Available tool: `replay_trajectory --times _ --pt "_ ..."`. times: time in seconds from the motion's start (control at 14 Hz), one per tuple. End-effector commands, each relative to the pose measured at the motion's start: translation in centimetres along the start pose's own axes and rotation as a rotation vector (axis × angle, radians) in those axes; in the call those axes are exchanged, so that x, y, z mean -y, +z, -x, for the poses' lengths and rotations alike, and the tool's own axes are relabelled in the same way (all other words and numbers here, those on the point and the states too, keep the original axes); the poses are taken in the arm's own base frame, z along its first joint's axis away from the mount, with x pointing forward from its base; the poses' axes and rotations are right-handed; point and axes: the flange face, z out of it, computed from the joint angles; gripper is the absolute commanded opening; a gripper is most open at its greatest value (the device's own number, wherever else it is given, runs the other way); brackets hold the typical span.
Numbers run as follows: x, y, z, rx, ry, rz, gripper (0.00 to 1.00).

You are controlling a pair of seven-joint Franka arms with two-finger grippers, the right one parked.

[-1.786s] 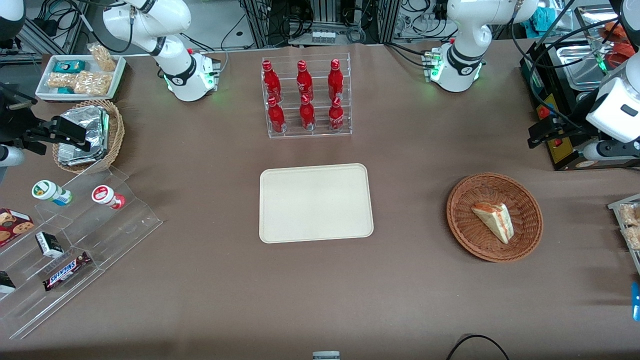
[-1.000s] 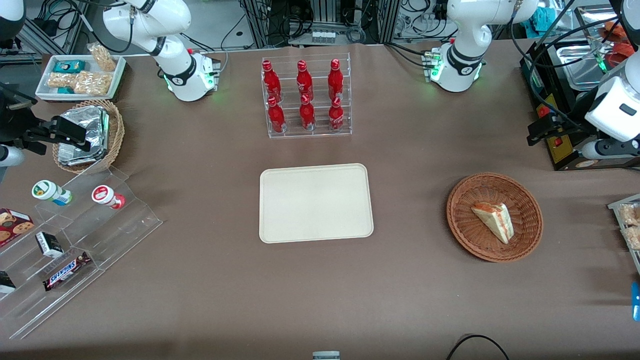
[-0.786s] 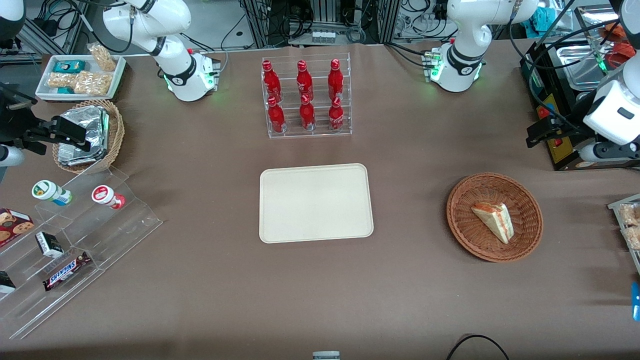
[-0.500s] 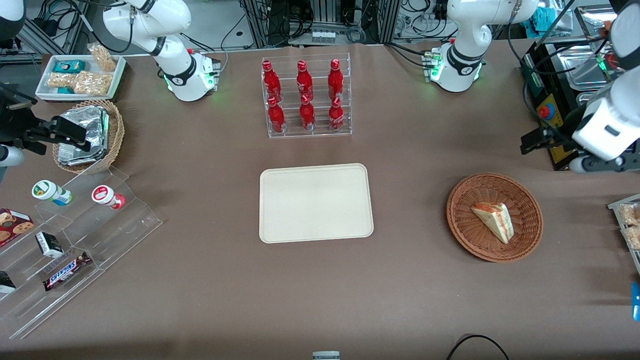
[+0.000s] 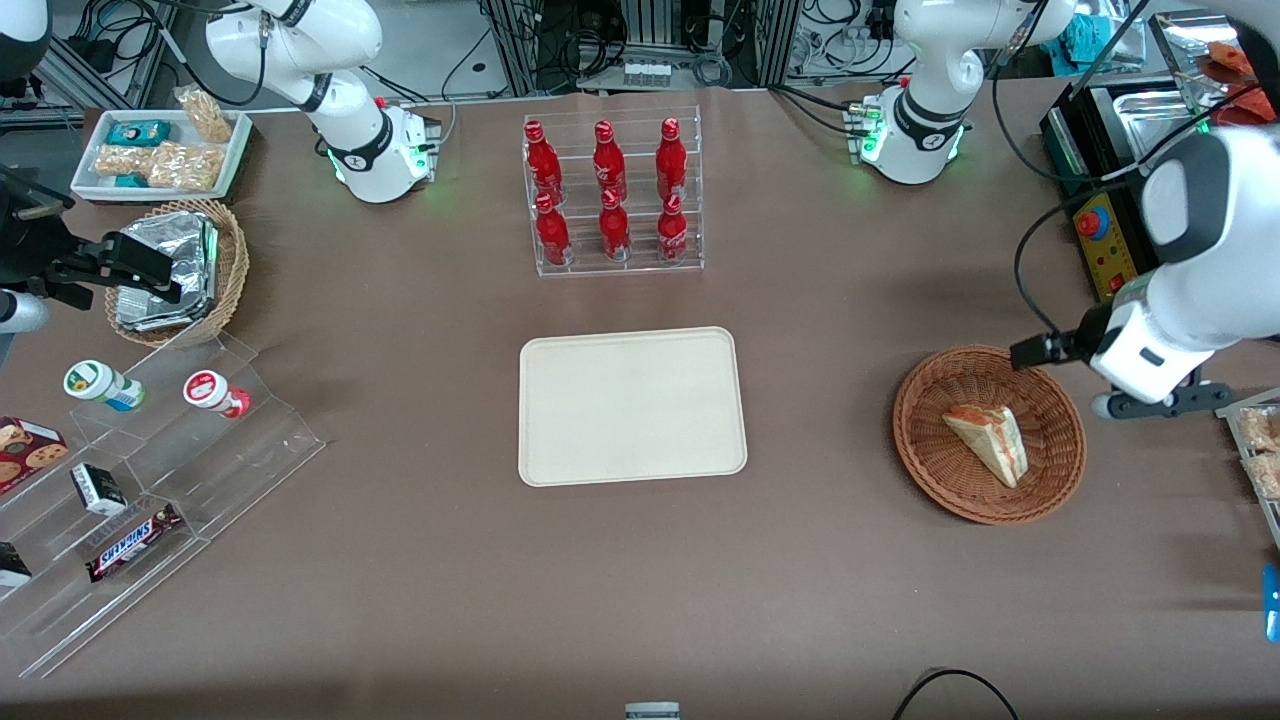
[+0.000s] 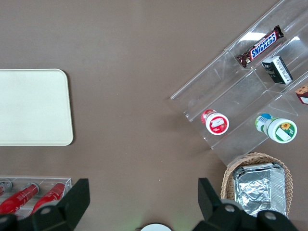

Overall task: Place sandwich from basket to tray
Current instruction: 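Lower the left gripper into the wicker basket and grasp the sandwich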

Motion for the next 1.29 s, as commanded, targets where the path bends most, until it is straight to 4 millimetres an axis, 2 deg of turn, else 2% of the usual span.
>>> replay_trajectory --times 0.0,0.14,0.29,0.36,0.64,0.86,0.93,1.0,1.07,1.14,1.21 --pt "1.6 4.0 -1.0 -0.02 -0.043 0.012 1.0" --pt "2.0 5.9 -2.0 -0.028 -0.087 0.021 1.0" --pt "2.1 8.1 -2.8 -0.056 -0.243 0.026 1.0" --pt "2.1 9.0 -2.8 -0.08 -0.322 0.034 1.0" --pt "2.3 14.9 -1.8 -0.166 -0.578 0.075 1.0" --pt "2.3 17.7 -1.9 -0.138 -0.677 0.071 1.0" --pt "2.1 18.6 -1.8 -0.122 -0.708 0.065 0.92" --pt "1.7 19.2 -1.8 -0.11 -0.758 0.064 0.64" --pt "1.3 19.4 -1.9 -0.109 -0.77 0.063 0.28" --pt "1.0 18.9 -2.0 -0.115 -0.761 0.064 0.12" --pt "0.9 18.2 -2.0 -0.106 -0.757 0.057 0.06"
